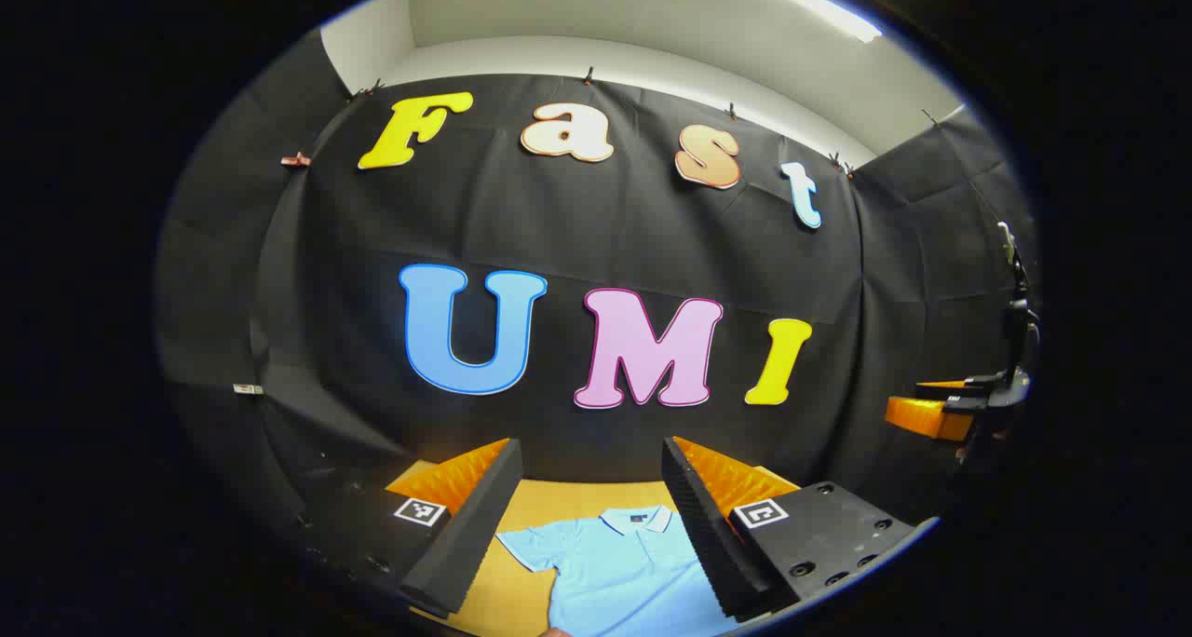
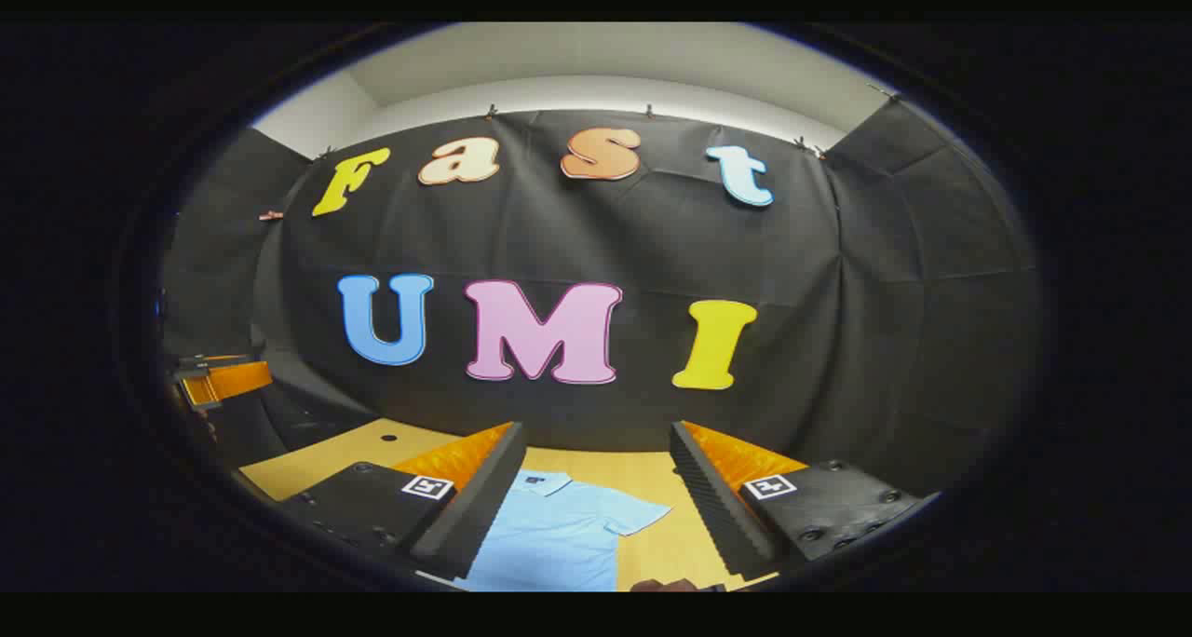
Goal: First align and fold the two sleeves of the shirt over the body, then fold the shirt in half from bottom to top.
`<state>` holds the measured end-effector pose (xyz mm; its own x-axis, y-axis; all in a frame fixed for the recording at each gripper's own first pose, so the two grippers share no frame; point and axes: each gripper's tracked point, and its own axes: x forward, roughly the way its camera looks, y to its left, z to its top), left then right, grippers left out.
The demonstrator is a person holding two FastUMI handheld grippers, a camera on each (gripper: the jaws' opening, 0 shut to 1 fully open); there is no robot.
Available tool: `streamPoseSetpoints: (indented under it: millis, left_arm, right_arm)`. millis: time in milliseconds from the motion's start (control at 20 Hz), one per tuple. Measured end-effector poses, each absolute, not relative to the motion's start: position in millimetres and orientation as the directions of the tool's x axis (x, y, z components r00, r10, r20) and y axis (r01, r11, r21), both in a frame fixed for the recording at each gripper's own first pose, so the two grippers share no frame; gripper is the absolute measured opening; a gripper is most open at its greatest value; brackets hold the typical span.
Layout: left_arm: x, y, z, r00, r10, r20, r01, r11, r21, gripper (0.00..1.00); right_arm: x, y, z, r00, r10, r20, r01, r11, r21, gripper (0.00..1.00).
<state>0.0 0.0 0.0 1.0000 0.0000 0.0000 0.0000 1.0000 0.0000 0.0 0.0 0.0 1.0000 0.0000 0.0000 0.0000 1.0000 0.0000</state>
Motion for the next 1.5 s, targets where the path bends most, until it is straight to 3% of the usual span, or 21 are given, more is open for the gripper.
streamPoseSetpoints:
  millis: [1000, 1500]
  left_arm:
    - [3.5, -4.1, 13.6, 1.000, 0.013, 0.022, -0.014, 1.000, 0.008, 0.96]
    - [5.6, 19.7, 7.7, 1.000, 0.020, 0.012, -0.021, 1.000, 0.021, 0.96]
  right_arm:
    - [11.5, -14.9, 9.8, 1.000, 0.030, 0.003, -0.030, 0.998, -0.046, 0.97]
    - [81.7, -7.2, -47.2, 0.984, 0.091, -0.151, -0.105, 0.990, -0.090, 0.97]
